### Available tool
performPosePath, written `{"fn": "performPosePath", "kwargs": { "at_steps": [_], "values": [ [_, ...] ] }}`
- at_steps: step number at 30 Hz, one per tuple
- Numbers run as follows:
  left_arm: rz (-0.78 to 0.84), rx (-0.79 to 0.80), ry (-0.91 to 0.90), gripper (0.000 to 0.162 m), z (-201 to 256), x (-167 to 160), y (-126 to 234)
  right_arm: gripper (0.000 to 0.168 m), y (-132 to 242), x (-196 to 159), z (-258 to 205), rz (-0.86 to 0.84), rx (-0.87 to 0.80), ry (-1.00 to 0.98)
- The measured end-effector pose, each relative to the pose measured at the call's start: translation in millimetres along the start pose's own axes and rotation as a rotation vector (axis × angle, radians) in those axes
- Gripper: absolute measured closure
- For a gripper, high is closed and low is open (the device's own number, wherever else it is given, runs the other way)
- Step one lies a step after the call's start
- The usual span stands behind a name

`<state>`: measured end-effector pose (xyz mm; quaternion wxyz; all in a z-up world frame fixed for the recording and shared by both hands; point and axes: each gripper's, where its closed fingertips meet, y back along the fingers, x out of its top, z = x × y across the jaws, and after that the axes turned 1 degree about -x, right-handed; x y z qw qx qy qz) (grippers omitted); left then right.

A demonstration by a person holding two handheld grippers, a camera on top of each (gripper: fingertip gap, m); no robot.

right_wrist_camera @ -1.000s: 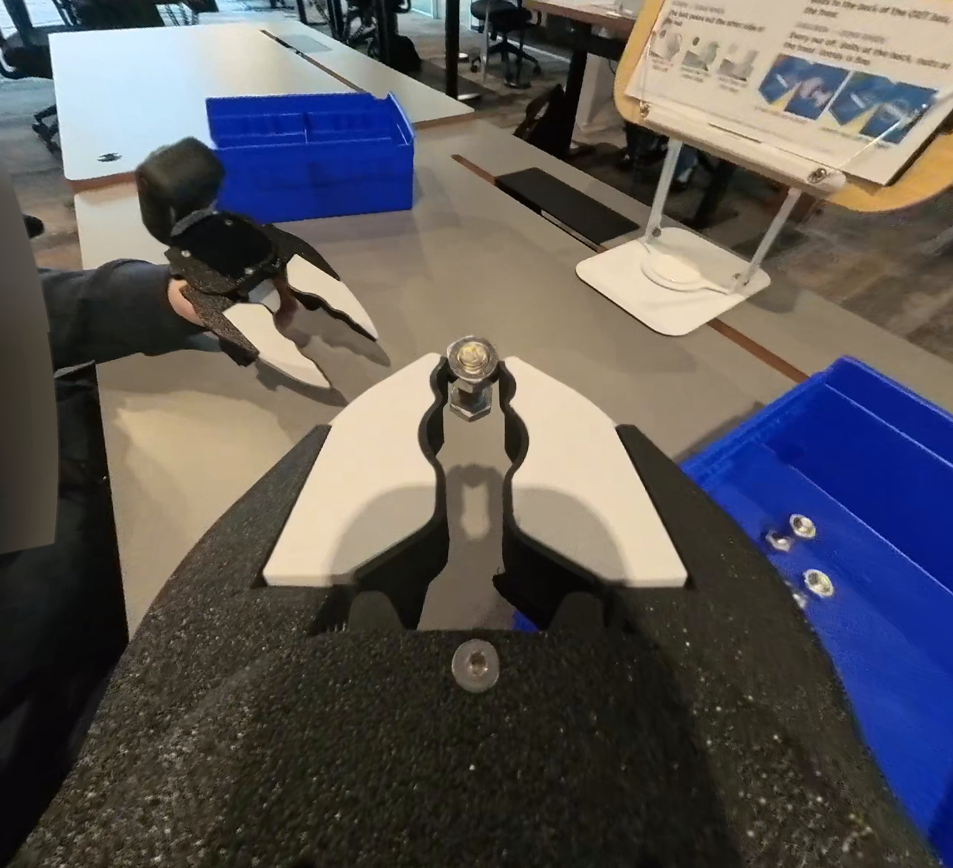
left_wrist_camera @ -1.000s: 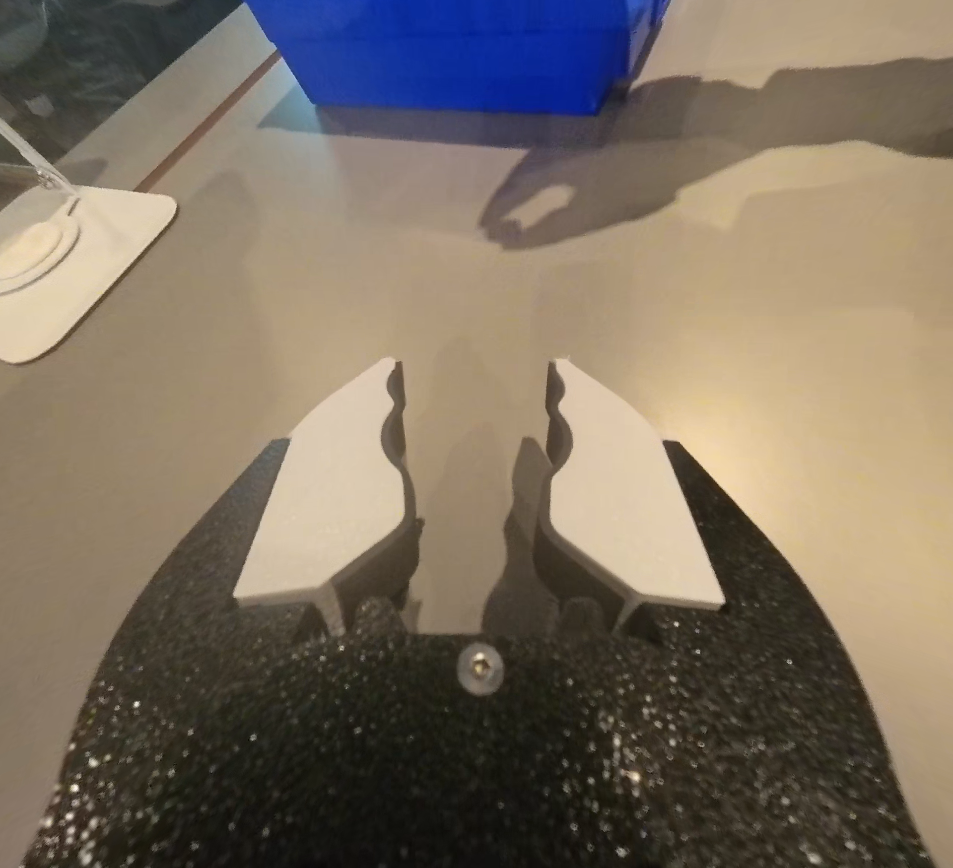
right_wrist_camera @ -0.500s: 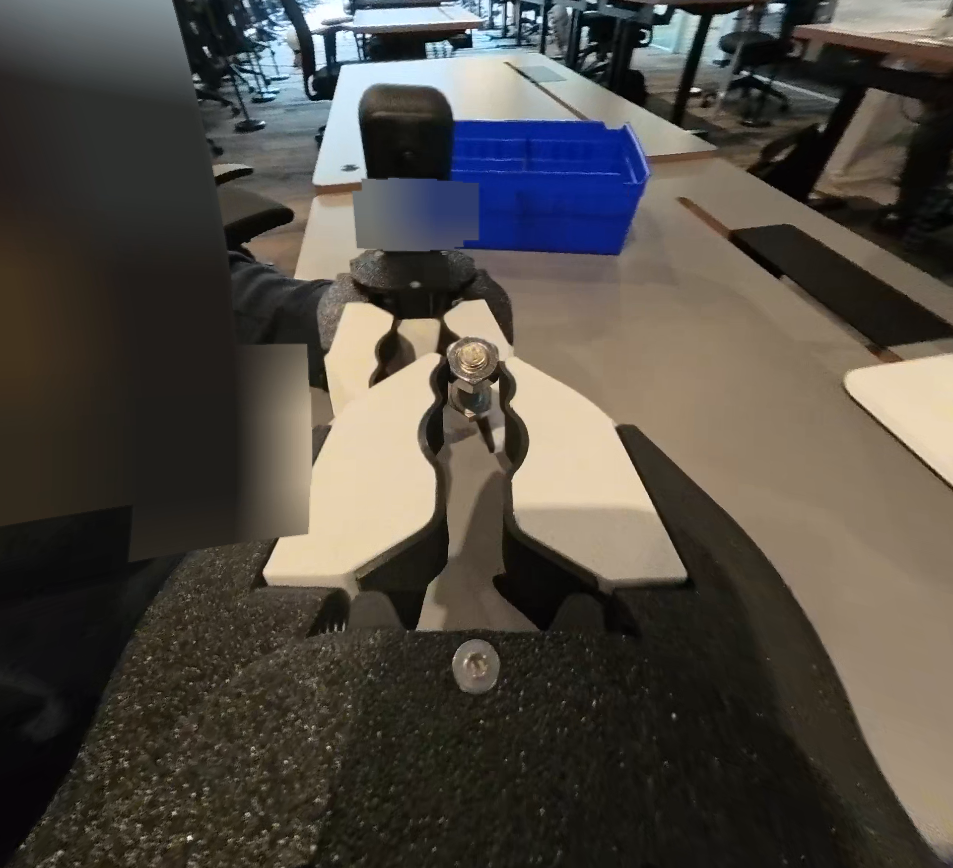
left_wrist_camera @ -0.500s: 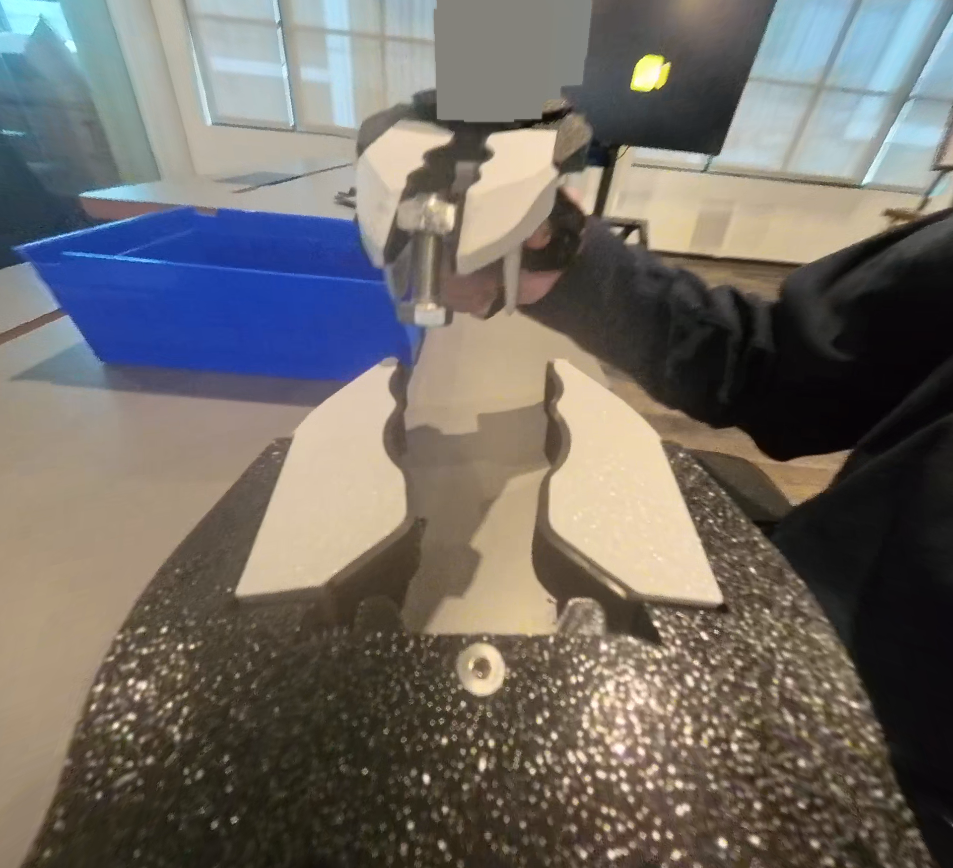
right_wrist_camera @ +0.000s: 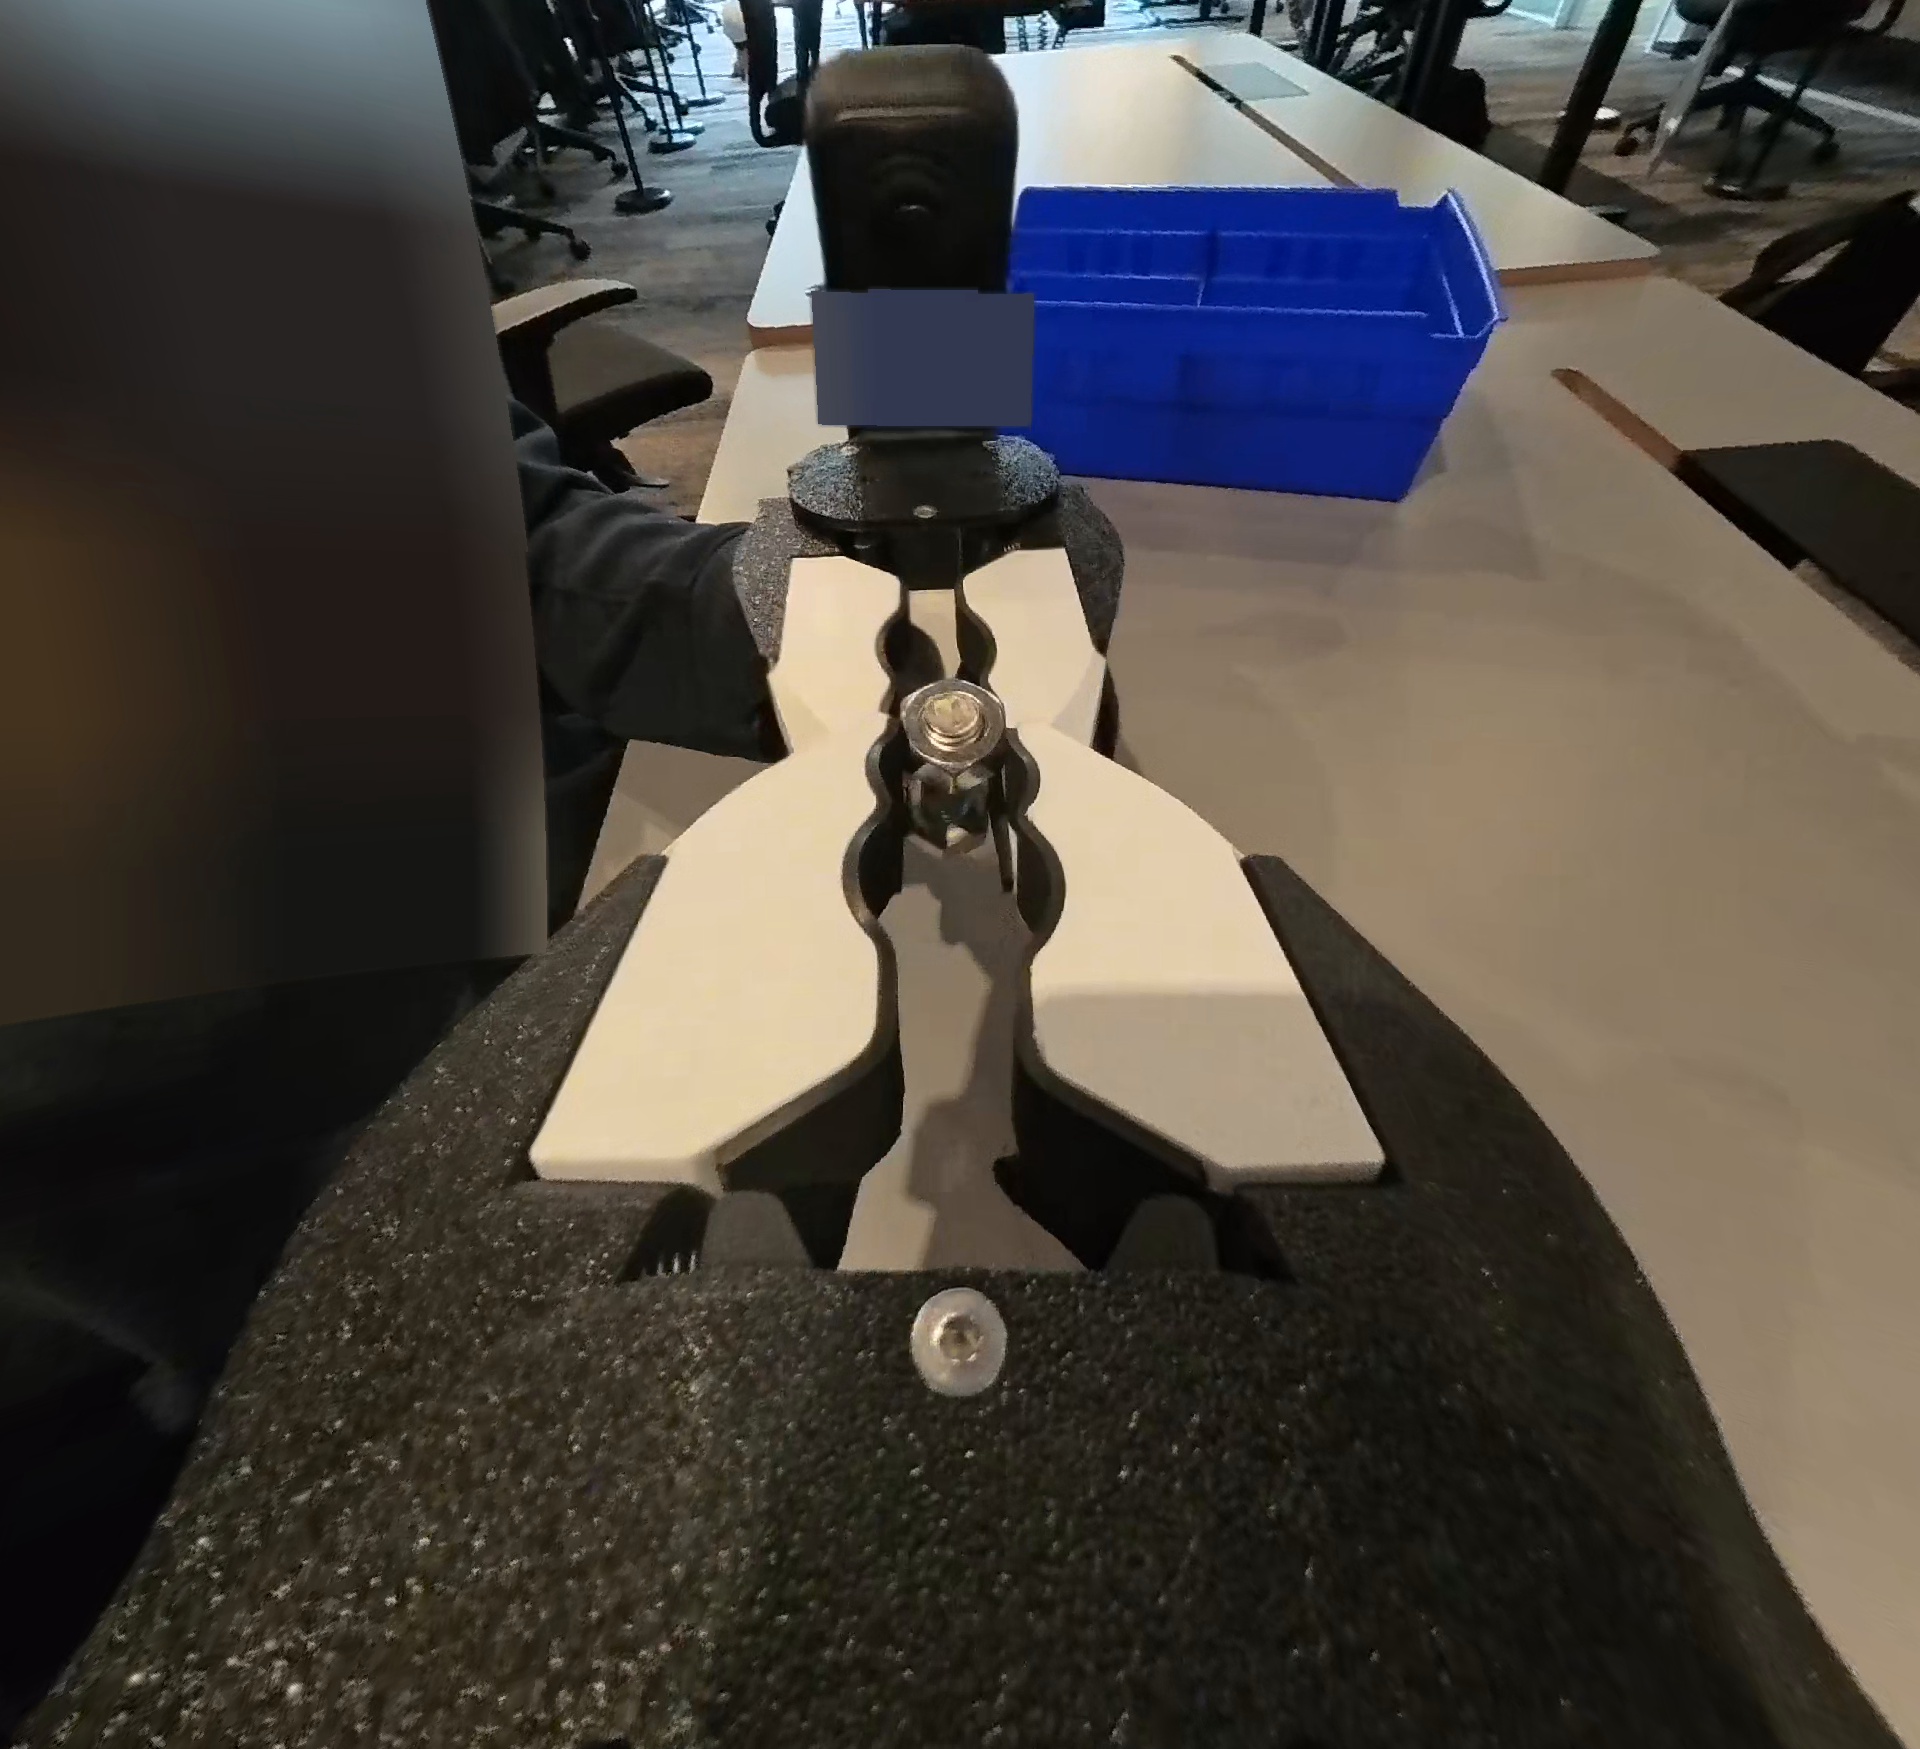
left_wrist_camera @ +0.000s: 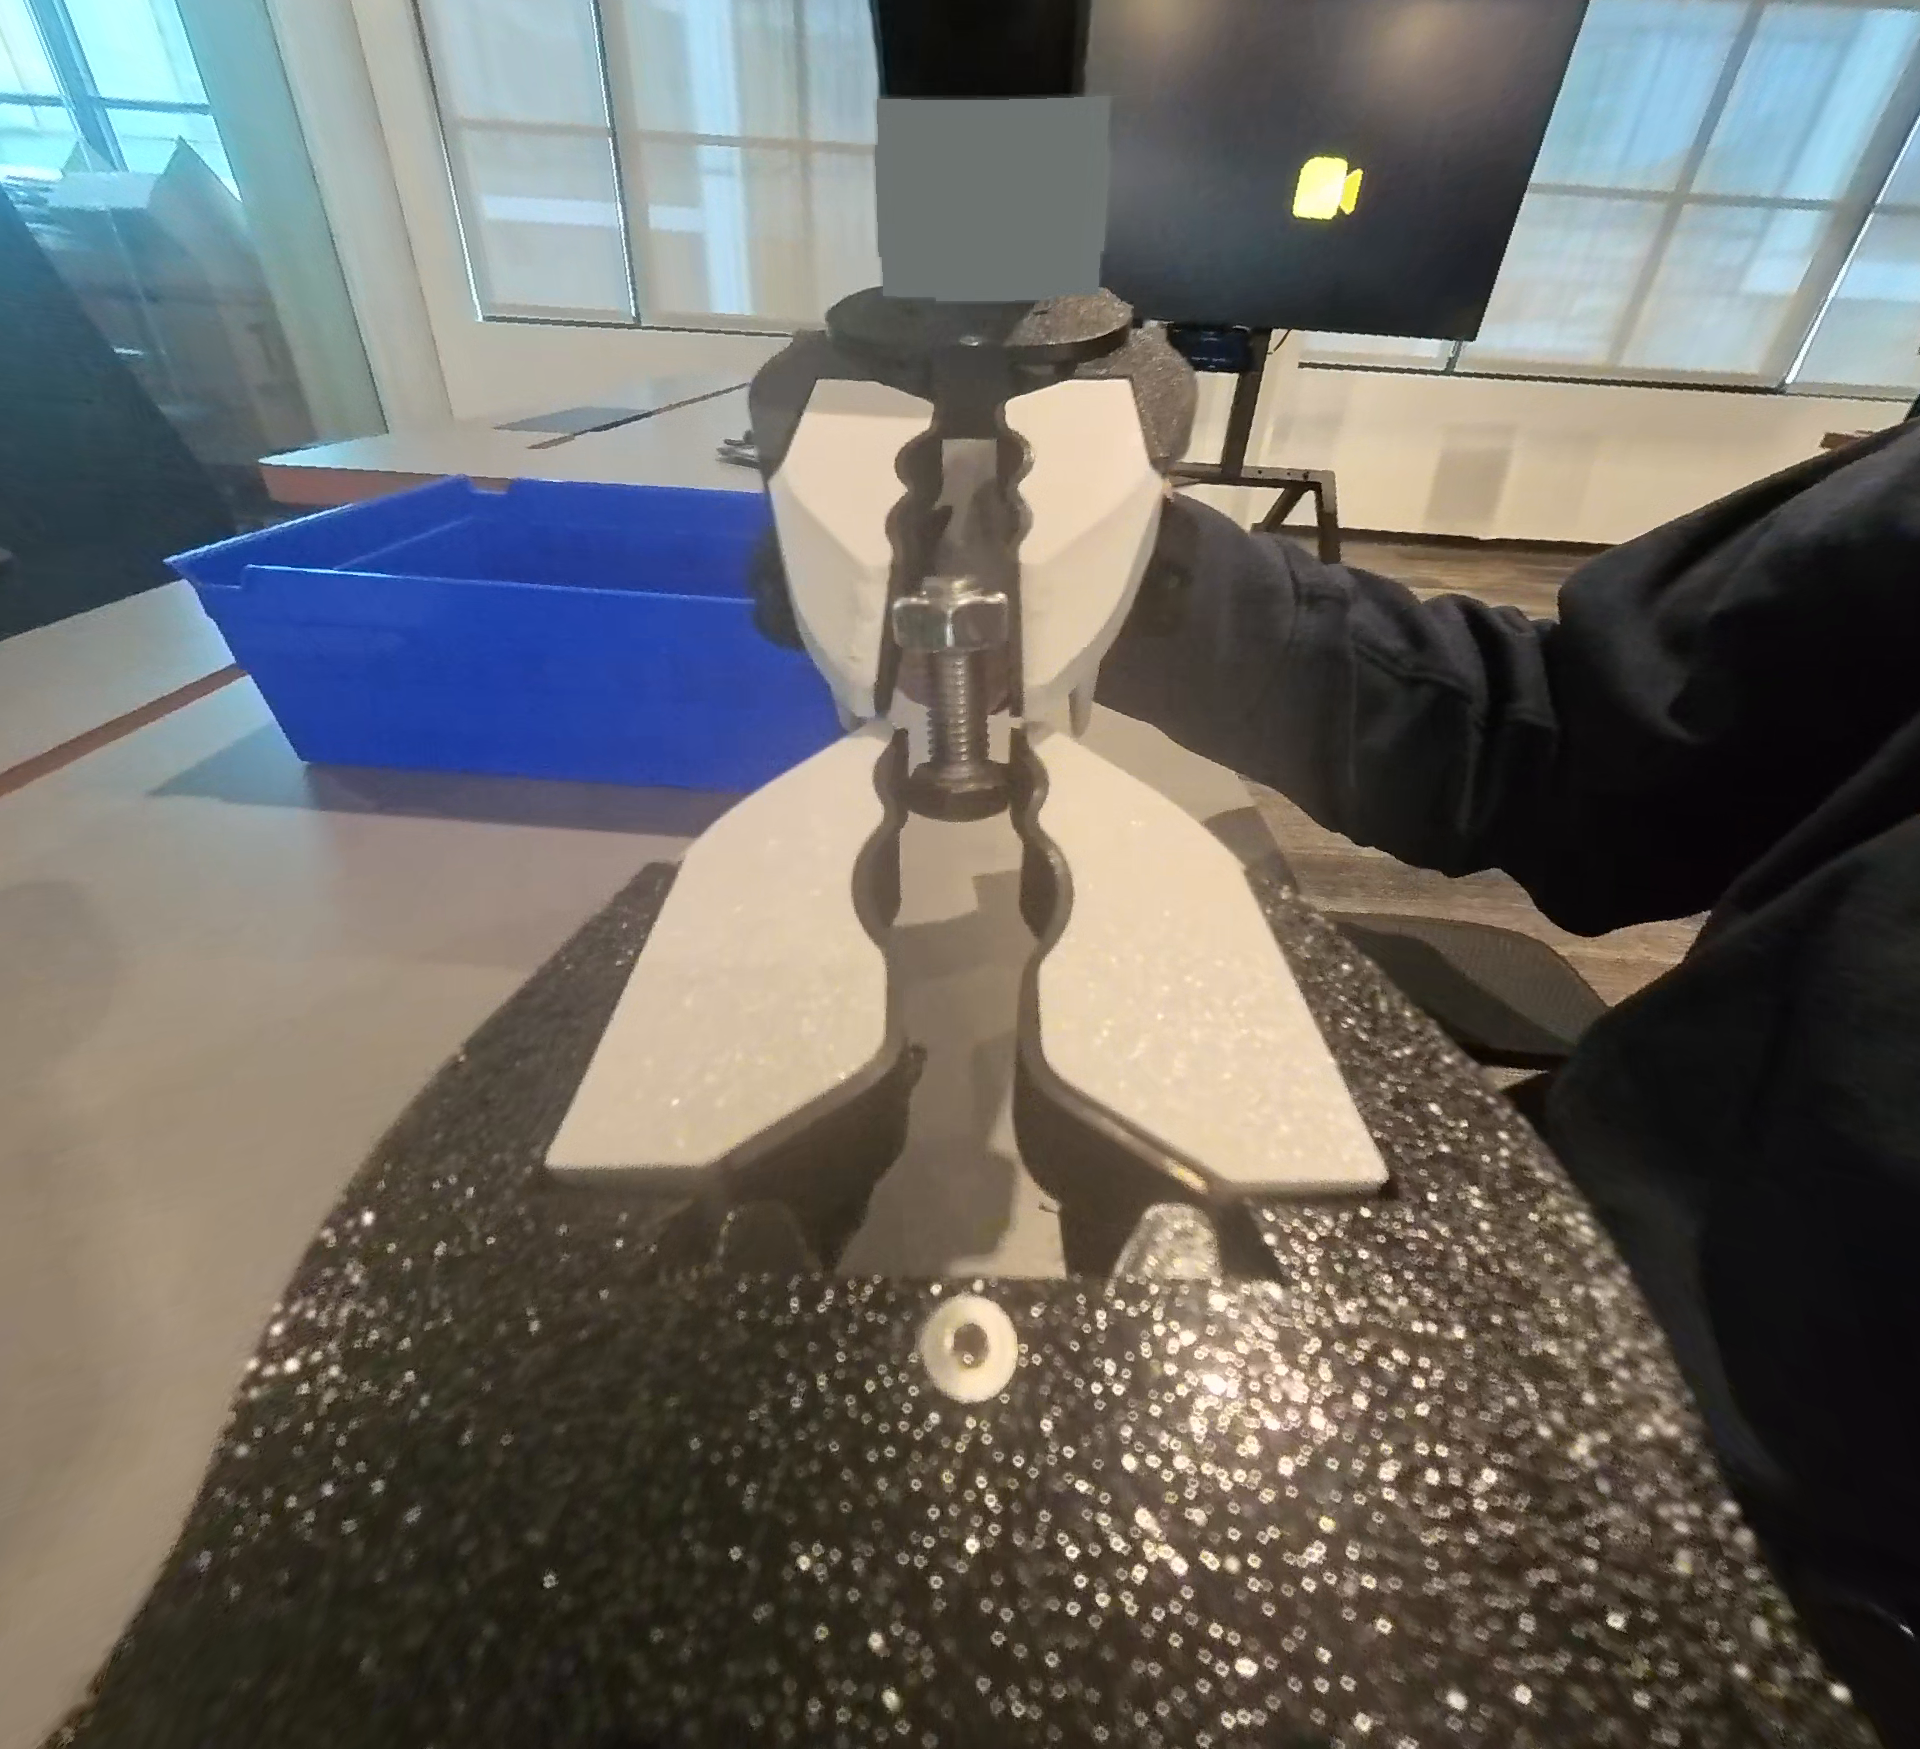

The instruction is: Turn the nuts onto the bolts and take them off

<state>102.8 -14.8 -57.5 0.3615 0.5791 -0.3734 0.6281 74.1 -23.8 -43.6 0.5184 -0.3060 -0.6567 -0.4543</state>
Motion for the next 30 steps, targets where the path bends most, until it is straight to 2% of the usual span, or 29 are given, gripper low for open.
{"fn": "performPosePath", "kwargs": {
  "at_steps": [5,7,8,16,24,27,30],
  "values": [
    [0.0,-0.001,0.004,0.144,2,0,1,0.15,-1,0,-2,0.014,0.005,-0.008],
    [0.013,-0.01,0.026,0.139,3,1,1,0.15,-1,1,-2,0.018,0.008,-0.009],
    [0.012,-0.002,0.023,0.144,2,1,1,0.15,-1,1,-3,0.021,0.012,-0.012],
    [-0.024,0.047,-0.001,0.145,-3,-5,2,0.15,-6,-3,0,0.016,-0.045,-0.002],
    [-0.037,0.111,0.002,0.145,-14,-9,5,0.149,-8,-6,14,0.035,-0.271,0.026],
    [-0.035,0.108,0.01,0.145,-14,-9,5,0.134,-6,-1,15,0.074,-0.325,0.037],
    [-0.031,0.105,0.003,0.145,-13,-9,4,0.133,-1,2,14,0.112,-0.329,0.014]
  ]
}}
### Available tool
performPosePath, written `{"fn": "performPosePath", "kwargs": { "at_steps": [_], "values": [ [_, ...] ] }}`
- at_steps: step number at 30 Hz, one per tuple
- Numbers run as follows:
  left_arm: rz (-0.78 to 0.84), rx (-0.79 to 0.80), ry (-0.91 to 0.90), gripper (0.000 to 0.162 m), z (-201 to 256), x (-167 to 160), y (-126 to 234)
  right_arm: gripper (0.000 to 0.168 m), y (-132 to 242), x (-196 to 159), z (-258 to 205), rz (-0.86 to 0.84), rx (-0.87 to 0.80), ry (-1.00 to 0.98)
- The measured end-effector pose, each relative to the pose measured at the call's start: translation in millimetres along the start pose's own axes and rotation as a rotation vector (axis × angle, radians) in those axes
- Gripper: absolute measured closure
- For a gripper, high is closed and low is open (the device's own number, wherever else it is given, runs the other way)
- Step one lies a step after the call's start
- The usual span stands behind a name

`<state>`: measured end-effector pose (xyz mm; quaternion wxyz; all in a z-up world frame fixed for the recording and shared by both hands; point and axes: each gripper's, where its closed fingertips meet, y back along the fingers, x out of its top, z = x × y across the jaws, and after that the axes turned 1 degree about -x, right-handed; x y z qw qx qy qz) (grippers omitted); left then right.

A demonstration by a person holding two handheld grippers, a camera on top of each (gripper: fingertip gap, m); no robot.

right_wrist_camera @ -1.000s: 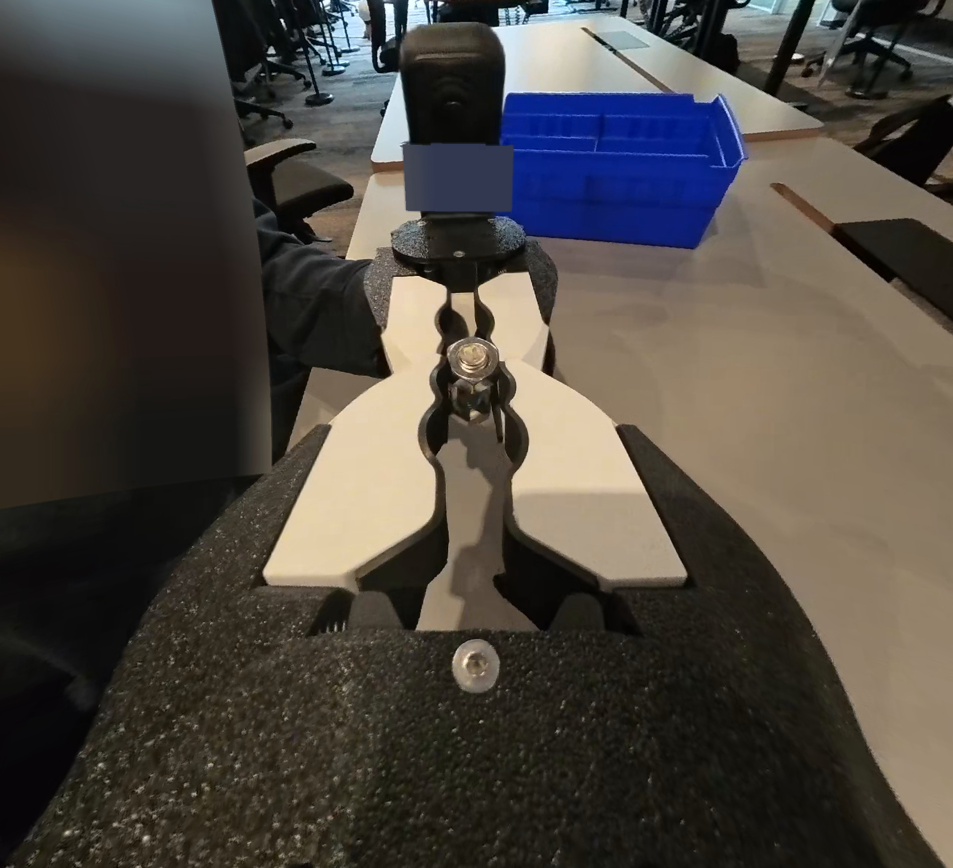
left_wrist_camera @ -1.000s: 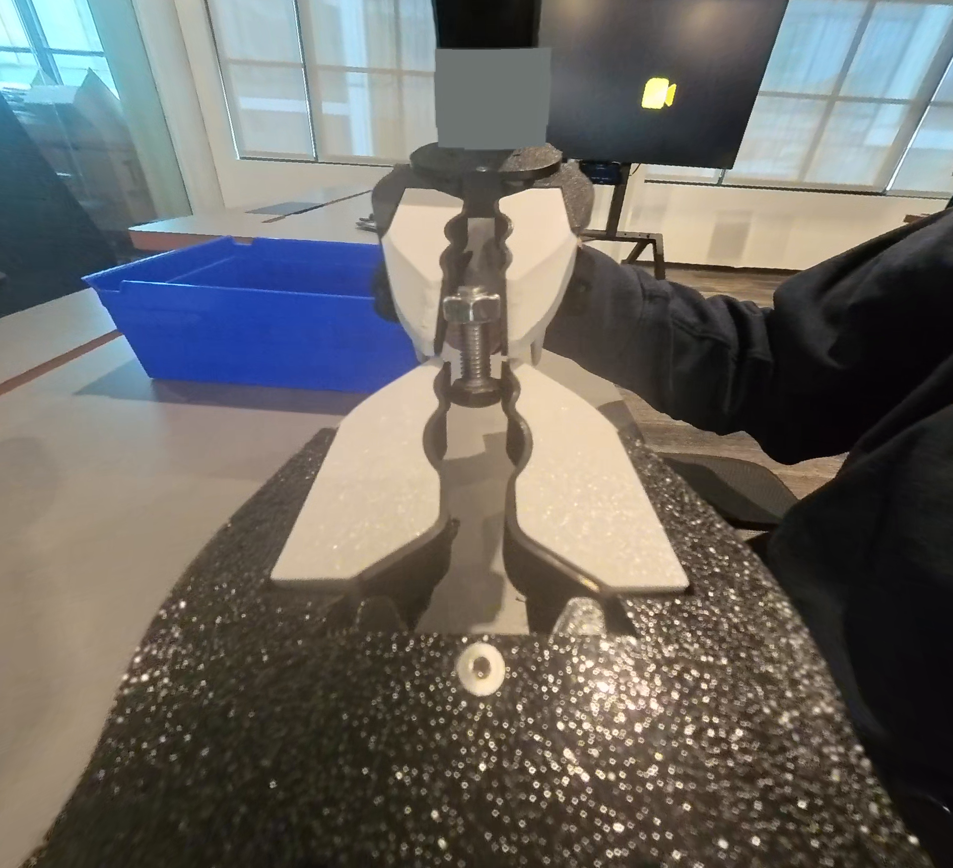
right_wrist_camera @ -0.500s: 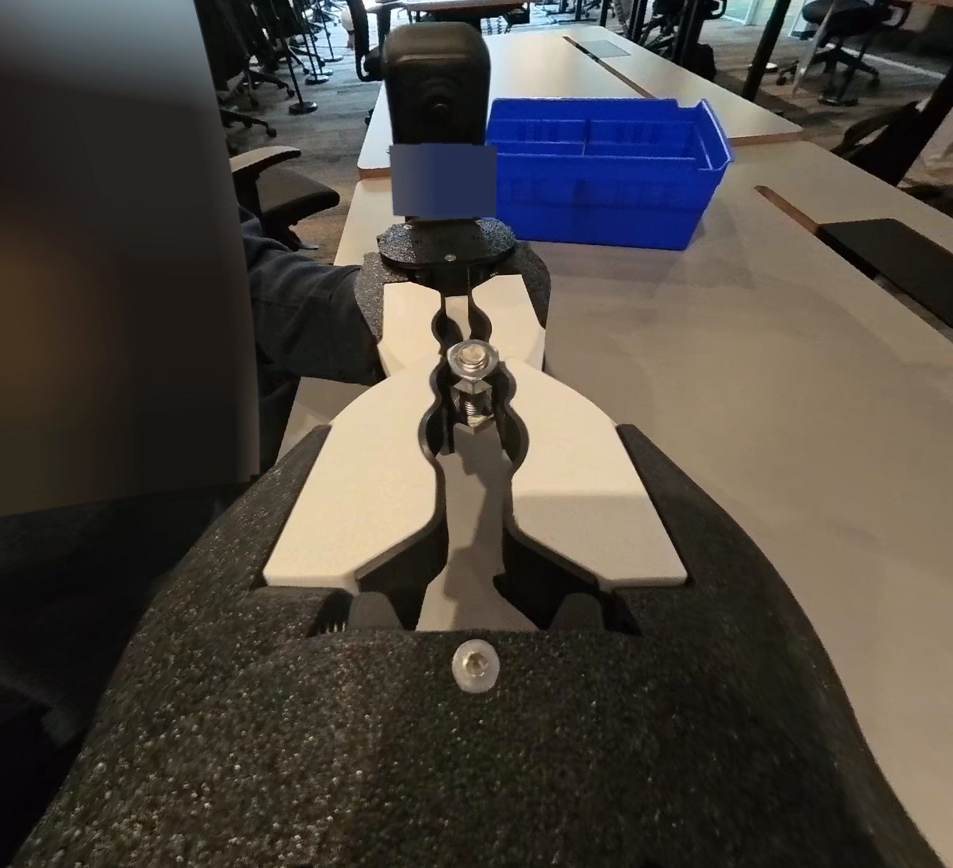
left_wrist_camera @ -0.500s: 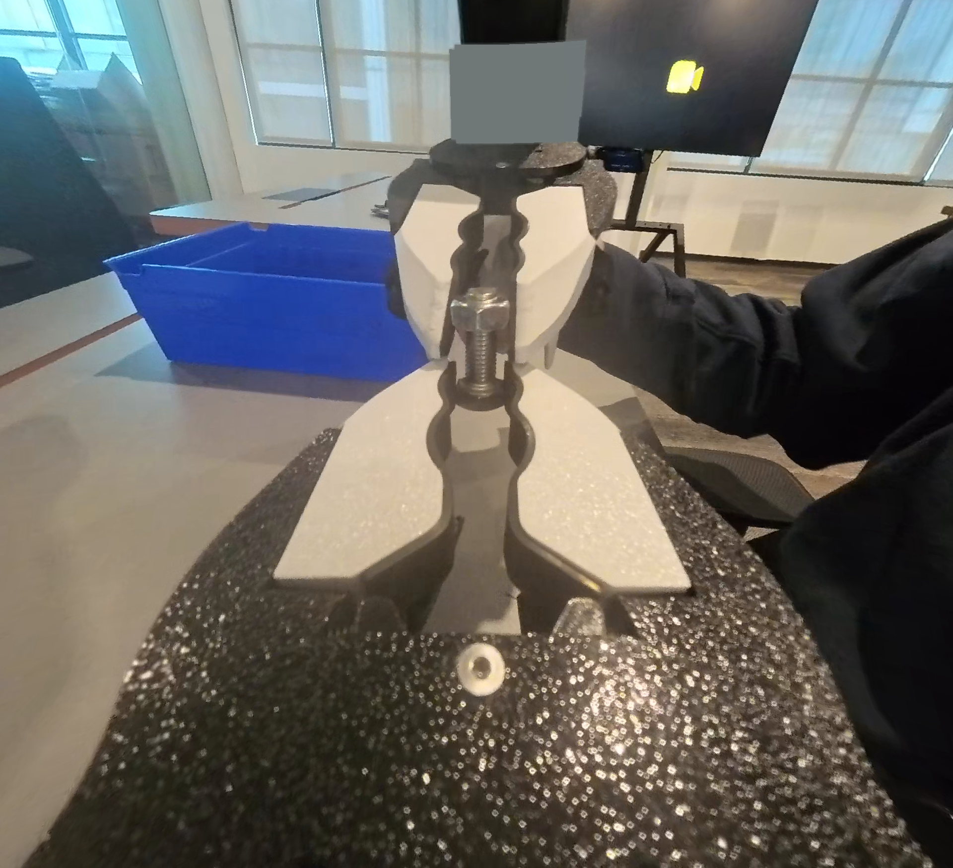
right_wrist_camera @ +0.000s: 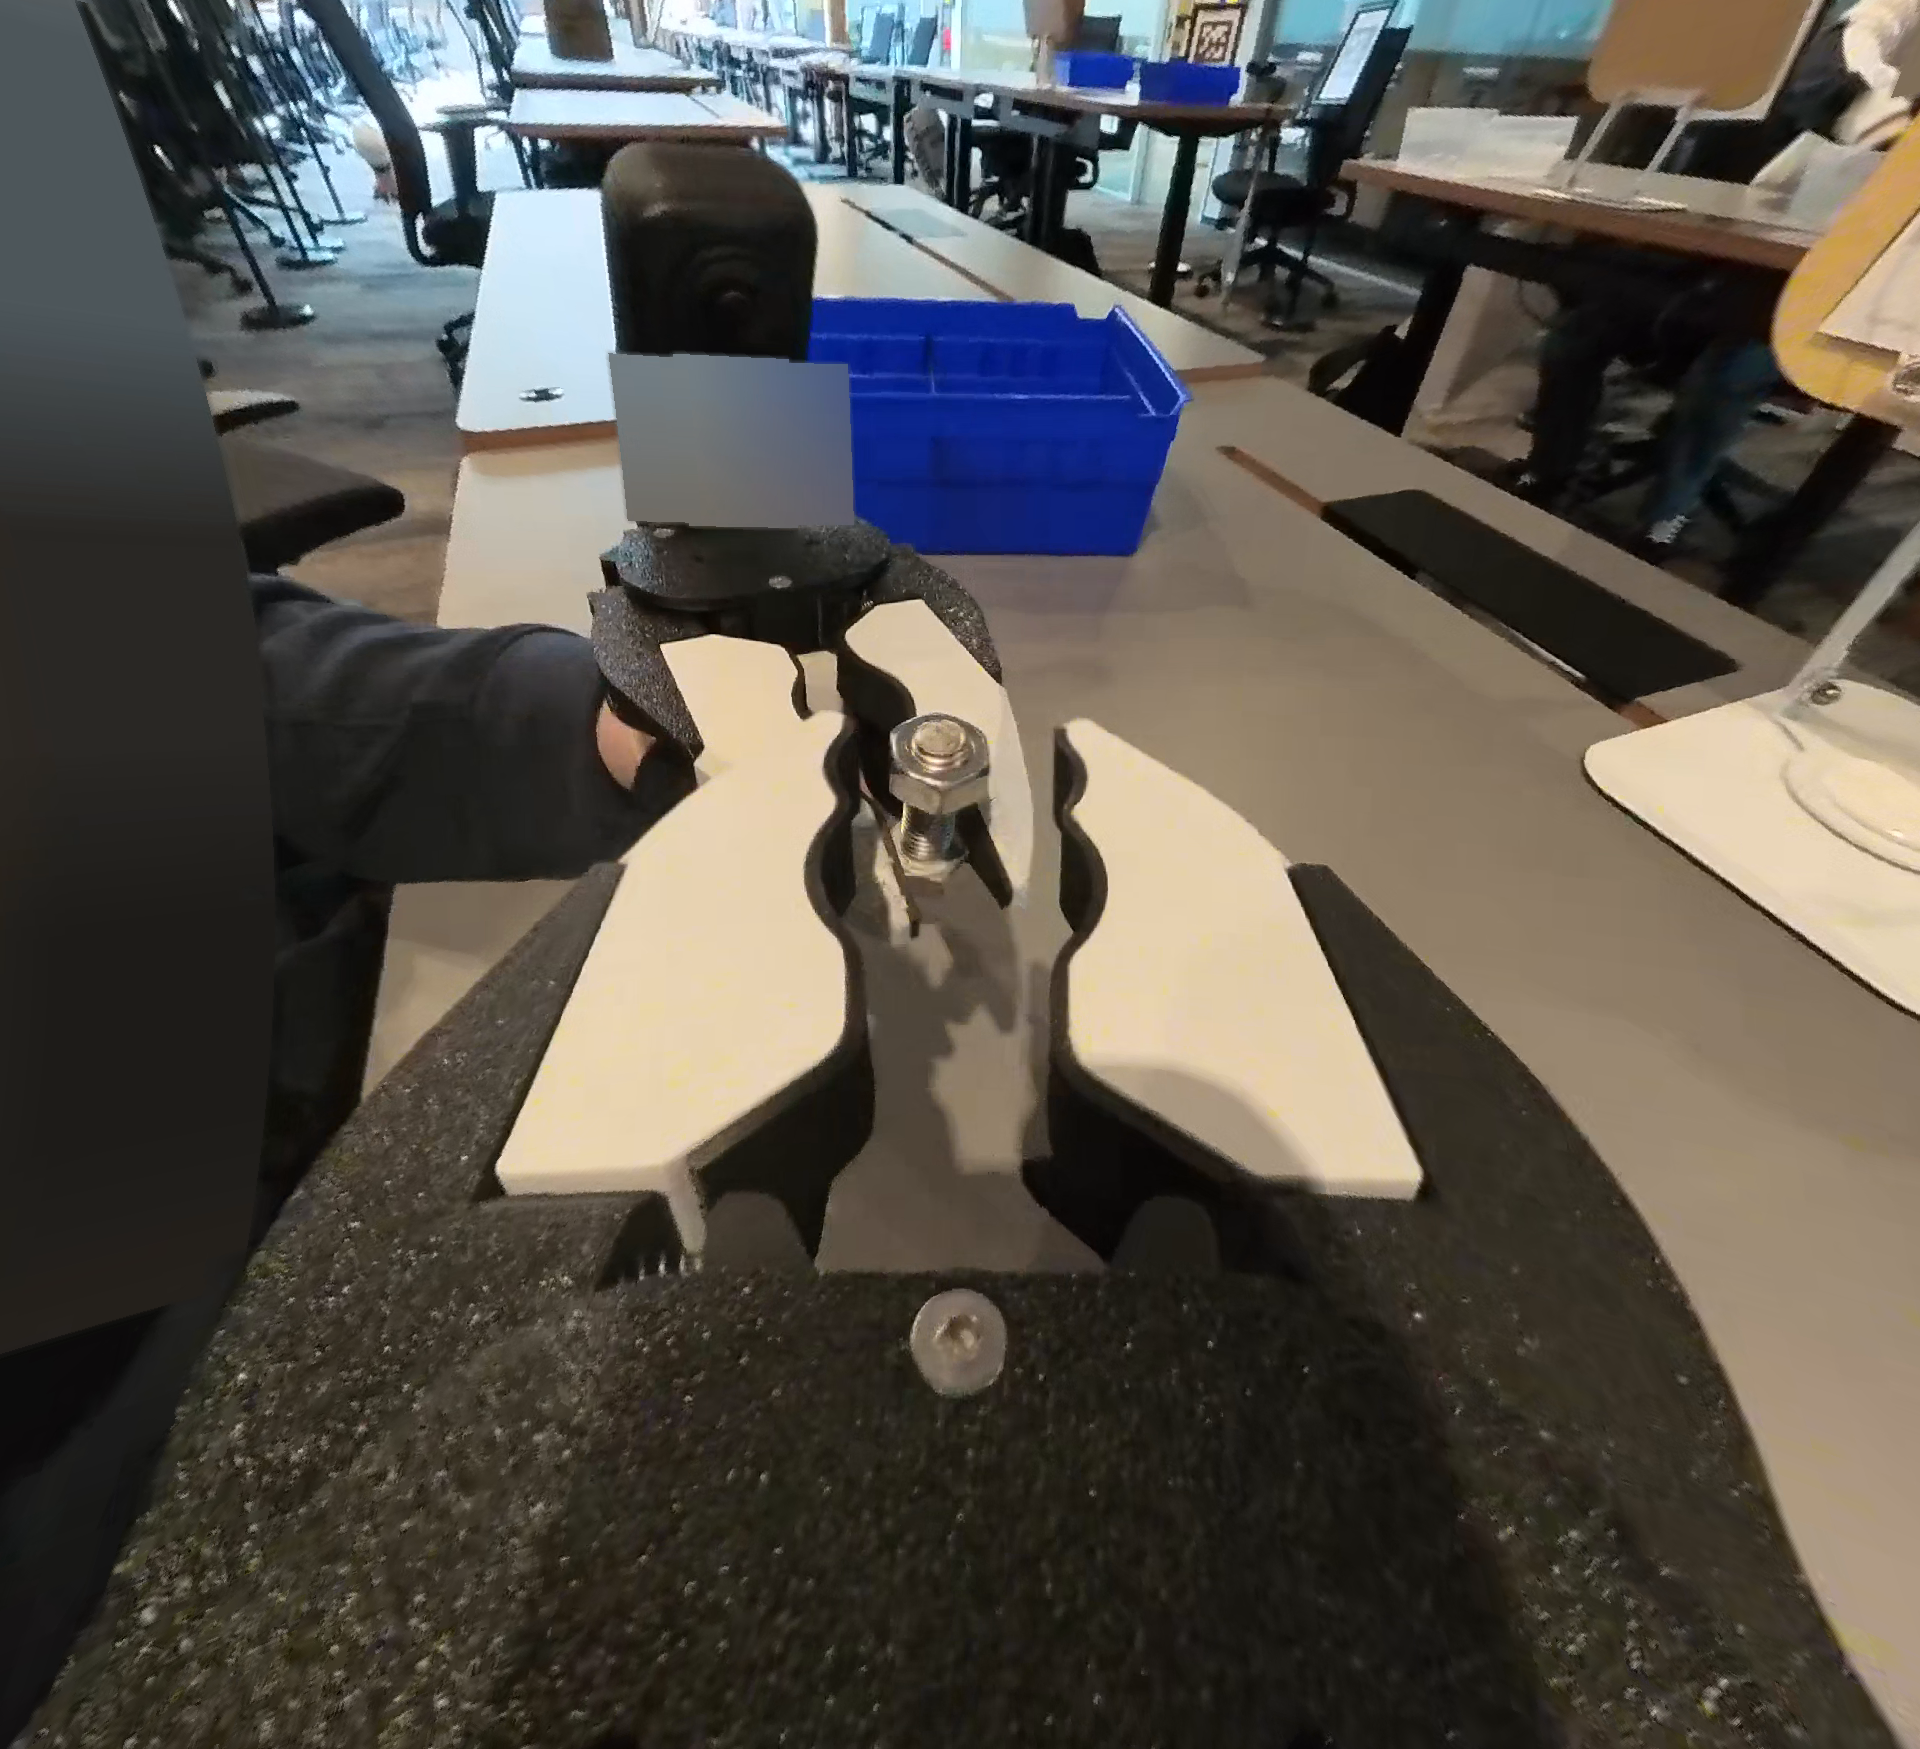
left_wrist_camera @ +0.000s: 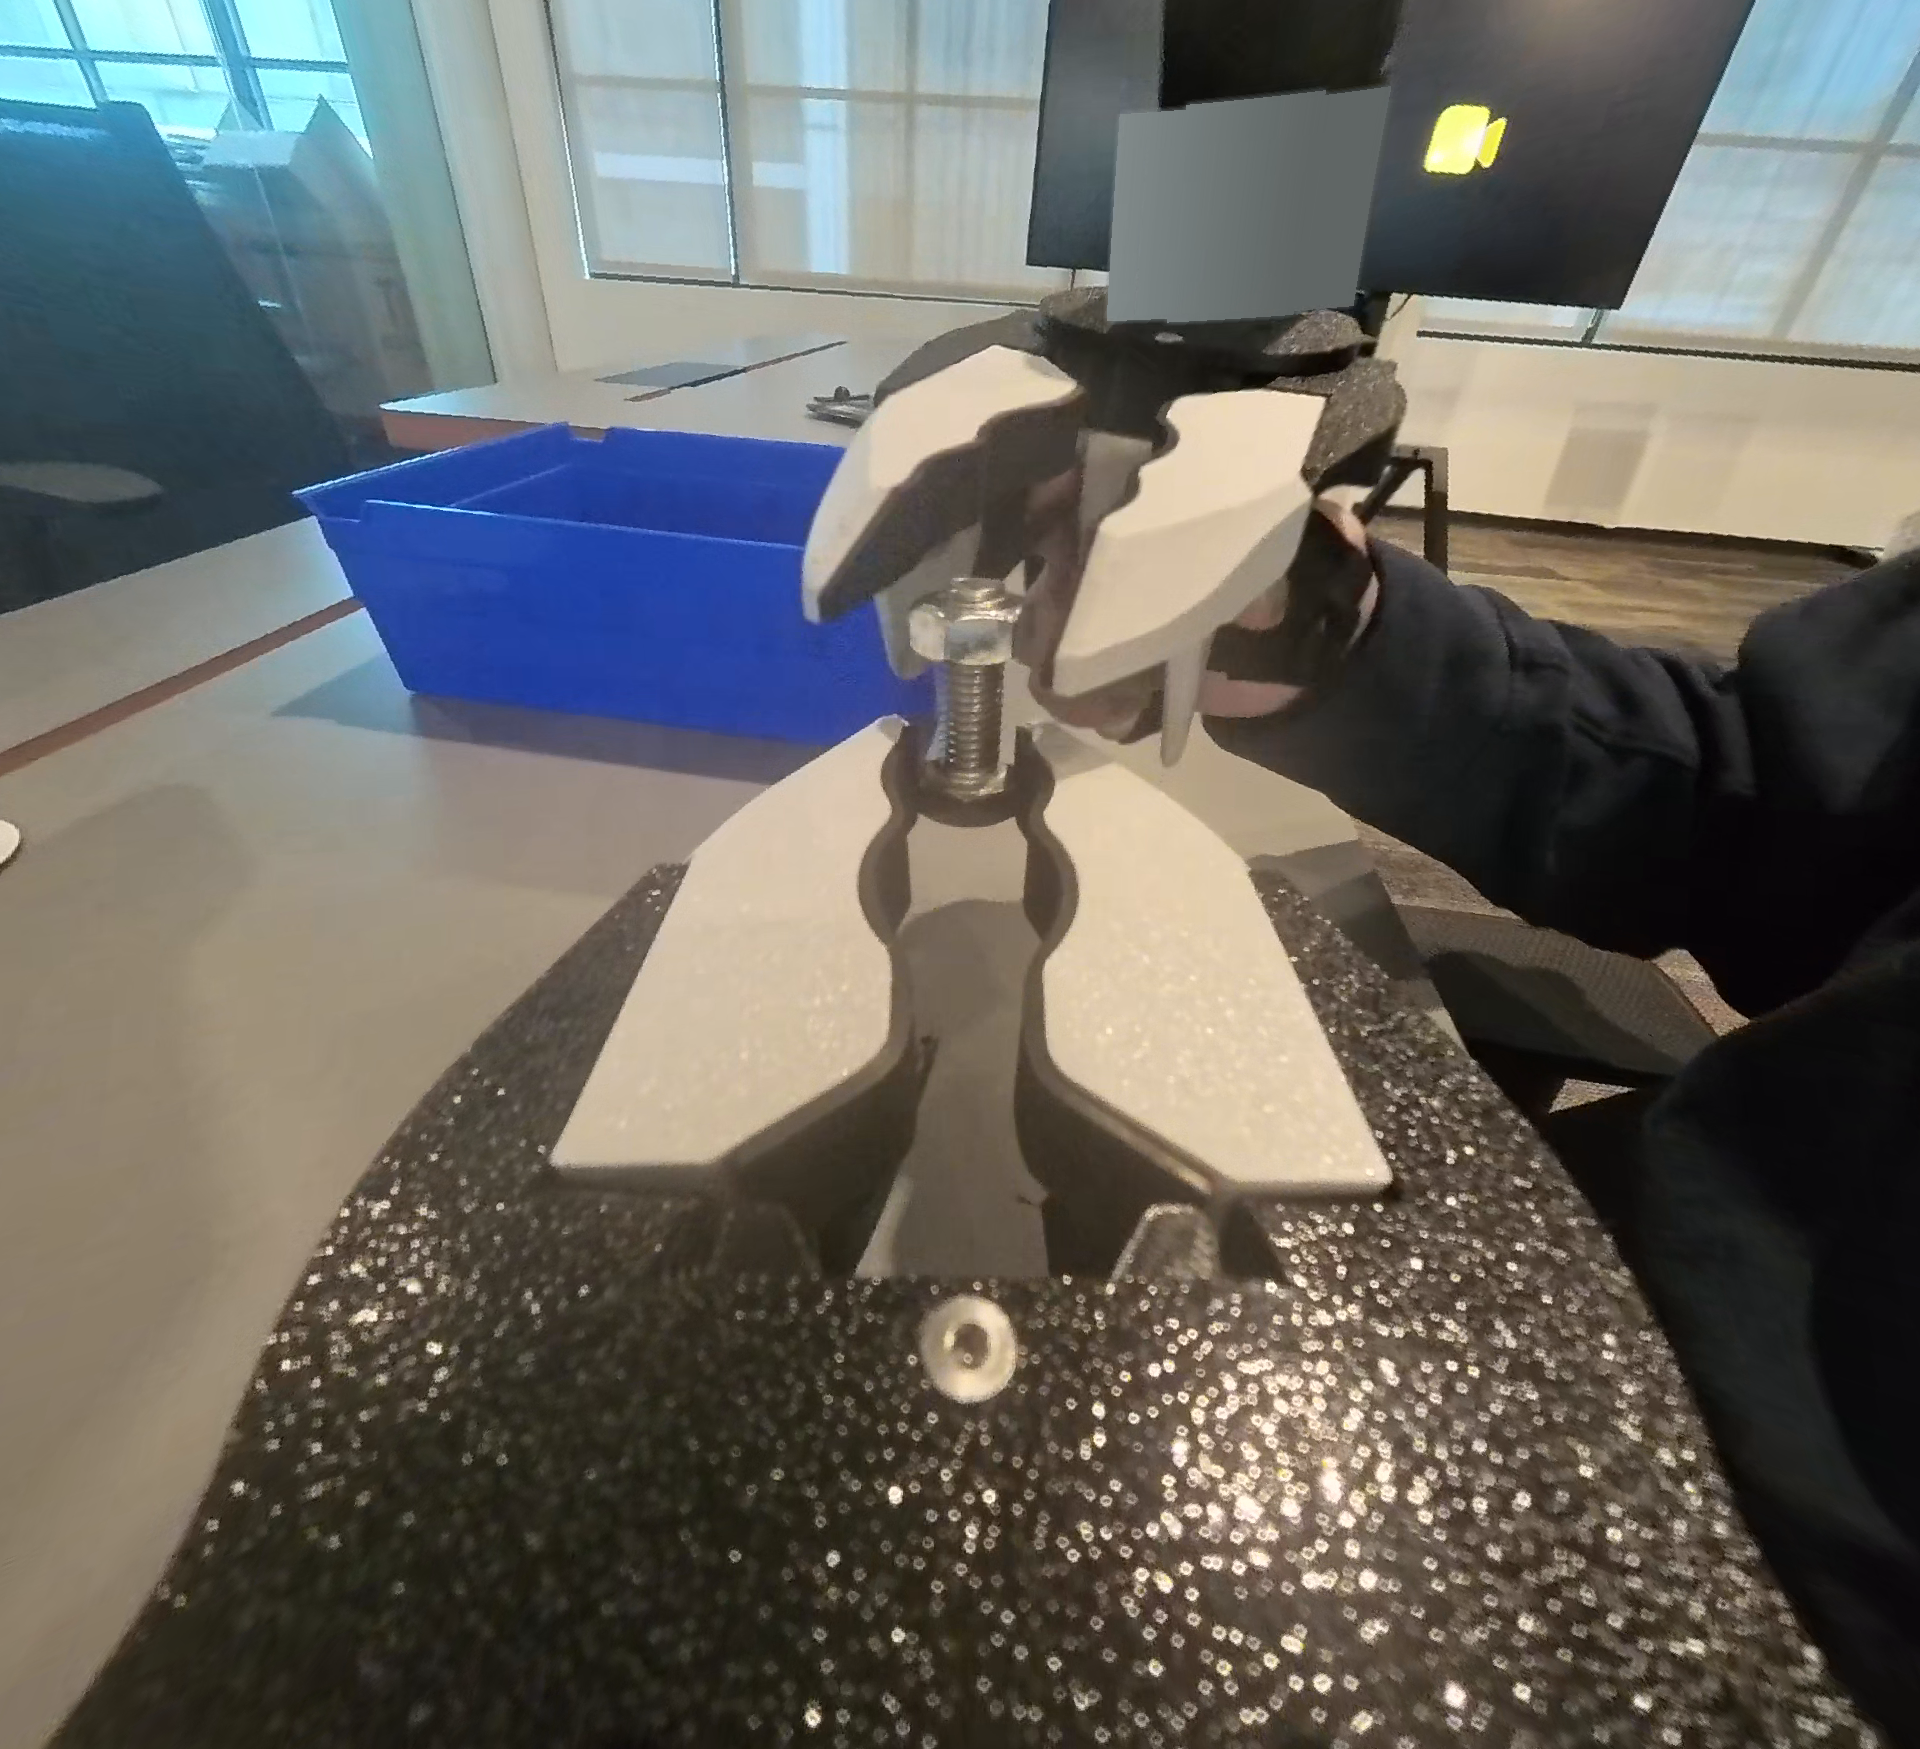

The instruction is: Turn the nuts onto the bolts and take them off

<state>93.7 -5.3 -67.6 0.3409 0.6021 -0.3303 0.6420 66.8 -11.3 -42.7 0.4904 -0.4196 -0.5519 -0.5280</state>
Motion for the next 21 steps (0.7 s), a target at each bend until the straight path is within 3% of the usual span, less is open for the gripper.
{"fn": "performPosePath", "kwargs": {
  "at_steps": [9,13,15,17,21],
  "values": [
    [0.03,0.009,0.032,0.145,-6,3,4,0.15,12,-2,-17,0.027,0.134,-0.055],
    [0.033,-0.004,0.026,0.145,-3,3,3,0.138,9,0,-4,0.052,0.035,-0.047],
    [0.031,0.005,0.019,0.145,-4,2,3,0.139,7,-3,-11,0.03,0.068,-0.041],
    [0.034,0.015,0.033,0.145,-7,2,4,0.153,13,2,-22,0.057,0.142,-0.024],
    [0.043,0.0,0.051,0.145,-6,3,4,0.143,15,7,-8,0.081,0.037,-0.02]
  ]
}}
